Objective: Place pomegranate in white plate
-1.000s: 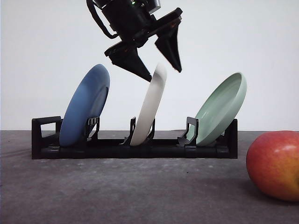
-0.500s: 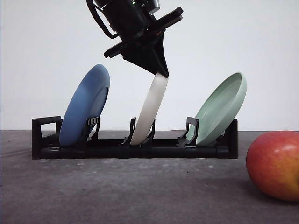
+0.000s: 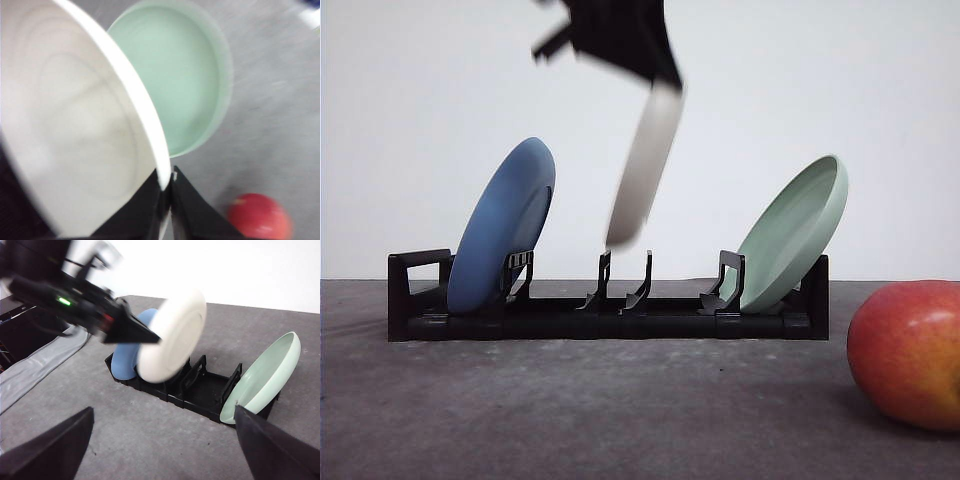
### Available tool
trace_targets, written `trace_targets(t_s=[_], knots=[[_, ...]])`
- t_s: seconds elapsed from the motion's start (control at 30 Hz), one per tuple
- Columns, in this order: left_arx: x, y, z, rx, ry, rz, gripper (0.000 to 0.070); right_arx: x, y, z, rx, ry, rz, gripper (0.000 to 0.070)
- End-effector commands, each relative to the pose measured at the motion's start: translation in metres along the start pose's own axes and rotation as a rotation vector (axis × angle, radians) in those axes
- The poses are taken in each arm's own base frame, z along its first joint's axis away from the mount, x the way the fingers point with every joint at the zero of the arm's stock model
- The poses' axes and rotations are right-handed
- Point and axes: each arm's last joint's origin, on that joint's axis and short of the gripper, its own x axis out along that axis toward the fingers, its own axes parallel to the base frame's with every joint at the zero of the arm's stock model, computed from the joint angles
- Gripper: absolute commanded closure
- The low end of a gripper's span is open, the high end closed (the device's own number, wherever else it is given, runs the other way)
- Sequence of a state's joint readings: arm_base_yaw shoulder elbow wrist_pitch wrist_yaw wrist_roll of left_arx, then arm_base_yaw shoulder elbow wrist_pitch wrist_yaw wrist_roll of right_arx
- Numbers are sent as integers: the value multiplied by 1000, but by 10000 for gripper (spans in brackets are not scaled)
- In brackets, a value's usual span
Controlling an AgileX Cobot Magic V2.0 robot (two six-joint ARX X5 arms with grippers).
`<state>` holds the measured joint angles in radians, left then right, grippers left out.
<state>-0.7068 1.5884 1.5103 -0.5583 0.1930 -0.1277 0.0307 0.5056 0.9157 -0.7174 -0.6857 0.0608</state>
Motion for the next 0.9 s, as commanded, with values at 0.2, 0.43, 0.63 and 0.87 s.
trace_targets(t_s=[0.2, 0.43, 0.63, 0.87], knots=[[-71, -46, -7, 62, 39, -124, 700, -2, 2, 4, 2, -15, -4, 127], [-105, -81, -44, 192, 277, -124, 700, -2, 2, 4, 3, -14, -4, 127], [-98, -106, -70, 329, 383, 1, 700, -2, 2, 4, 3, -14, -4, 127], [-47, -111, -113, 425, 522, 112, 700, -2, 2, 4, 4, -14, -4, 127]])
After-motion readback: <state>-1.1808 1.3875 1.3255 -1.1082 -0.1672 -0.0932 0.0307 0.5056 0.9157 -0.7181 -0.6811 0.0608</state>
